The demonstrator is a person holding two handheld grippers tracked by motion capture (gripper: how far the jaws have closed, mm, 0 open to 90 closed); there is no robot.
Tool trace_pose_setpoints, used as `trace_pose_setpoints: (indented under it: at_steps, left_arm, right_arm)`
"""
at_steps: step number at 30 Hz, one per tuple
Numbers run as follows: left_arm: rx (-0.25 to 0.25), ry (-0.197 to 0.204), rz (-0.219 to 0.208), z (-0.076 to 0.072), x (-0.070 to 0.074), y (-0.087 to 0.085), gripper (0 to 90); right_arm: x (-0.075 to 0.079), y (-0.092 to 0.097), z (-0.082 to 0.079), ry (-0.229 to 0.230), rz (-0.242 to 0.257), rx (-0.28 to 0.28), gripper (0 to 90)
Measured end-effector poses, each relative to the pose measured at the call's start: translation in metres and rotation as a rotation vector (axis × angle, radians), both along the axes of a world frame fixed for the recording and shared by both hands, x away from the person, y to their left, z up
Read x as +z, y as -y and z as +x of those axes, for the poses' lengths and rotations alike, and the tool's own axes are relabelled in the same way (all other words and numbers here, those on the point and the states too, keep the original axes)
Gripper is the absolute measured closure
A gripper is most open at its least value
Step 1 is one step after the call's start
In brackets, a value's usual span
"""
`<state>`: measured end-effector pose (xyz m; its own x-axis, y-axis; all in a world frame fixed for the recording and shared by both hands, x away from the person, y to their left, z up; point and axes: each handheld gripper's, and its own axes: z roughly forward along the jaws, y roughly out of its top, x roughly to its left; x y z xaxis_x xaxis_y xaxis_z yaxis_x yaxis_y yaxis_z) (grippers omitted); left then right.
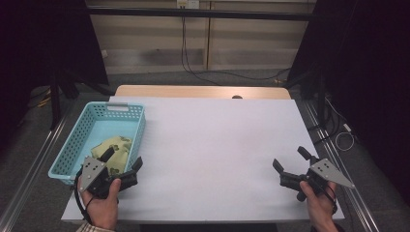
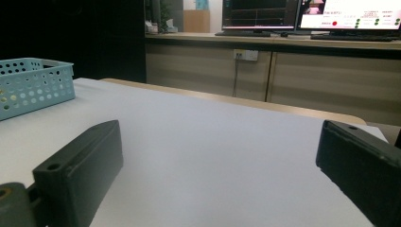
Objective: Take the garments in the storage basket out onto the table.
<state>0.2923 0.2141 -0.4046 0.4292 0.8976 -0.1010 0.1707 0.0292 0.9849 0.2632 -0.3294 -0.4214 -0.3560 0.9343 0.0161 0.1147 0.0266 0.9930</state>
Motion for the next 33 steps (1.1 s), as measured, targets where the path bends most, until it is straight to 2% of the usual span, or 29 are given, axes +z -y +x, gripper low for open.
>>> trace_pose_setpoints:
  at_steps: [6, 9, 10, 11, 12, 14, 15, 16, 19, 21, 23, 25, 26, 30, 33]
  left_arm:
    - [0.019, -0.011, 0.003, -0.002, 0.001, -0.004, 2.0]
    - [-0.001, -0.005, 0.017, -0.003, 0.001, -0.005, 2.0]
    - [-0.002, -0.003, 0.034, -0.004, 0.002, -0.006, 2.0]
    - [-0.007, -0.010, 0.017, -0.004, 0.003, -0.006, 2.0]
    - [-0.012, -0.014, 0.039, -0.005, 0.005, -0.008, 2.0]
    - [-0.010, -0.013, 0.027, -0.004, 0.006, -0.008, 1.9]
    - [-0.037, -0.039, 0.025, -0.004, 0.010, -0.008, 1.9]
    - [-0.037, -0.039, 0.025, -0.004, 0.010, -0.008, 2.0]
    - [-0.053, -0.043, 0.062, -0.004, 0.013, -0.007, 2.1]
    - [-0.082, -0.058, 0.058, -0.001, 0.015, -0.009, 3.3]
    - [-0.118, -0.070, 0.027, 0.001, 0.016, -0.011, 4.8]
    - [-0.104, -0.067, 0.043, 0.002, 0.019, -0.014, 4.7]
    - [-0.096, -0.064, 0.032, 0.002, 0.019, -0.015, 4.4]
    - [-0.098, -0.062, 0.040, 0.004, 0.025, -0.024, 4.4]
    - [-0.116, -0.082, 0.019, 0.005, 0.027, -0.029, 5.2]
  right_arm:
    - [0.000, 0.000, 0.002, 0.002, 0.011, 0.022, 0.6]
    - [0.000, -0.001, 0.005, 0.000, 0.012, 0.030, 0.6]
    - [0.000, -0.001, 0.005, 0.000, 0.001, 0.030, 0.6]
    - [-0.001, -0.002, 0.006, -0.002, 0.004, 0.033, 0.5]
    - [-0.001, -0.002, 0.006, -0.004, 0.004, 0.034, 0.5]
    - [-0.001, -0.003, 0.007, -0.002, 0.004, 0.038, 0.5]
    - [-0.001, -0.003, 0.007, -0.004, 0.009, 0.041, 0.4]
    - [0.000, -0.003, 0.006, -0.004, 0.006, 0.039, 0.4]
    - [0.000, -0.003, 0.006, -0.006, 0.002, 0.042, 0.3]
    - [-0.001, -0.004, 0.006, -0.004, 0.005, 0.046, 0.3]
    - [-0.001, -0.005, 0.006, -0.009, 0.014, 0.048, 0.3]
    - [-0.001, -0.004, 0.006, -0.008, -0.003, 0.043, 0.3]
    - [-0.001, -0.004, 0.006, -0.008, -0.008, 0.043, 0.3]
    - [-0.002, -0.004, 0.007, -0.017, 0.003, 0.046, 0.2]
    - [-0.002, -0.004, 0.008, -0.017, -0.004, 0.048, 0.2]
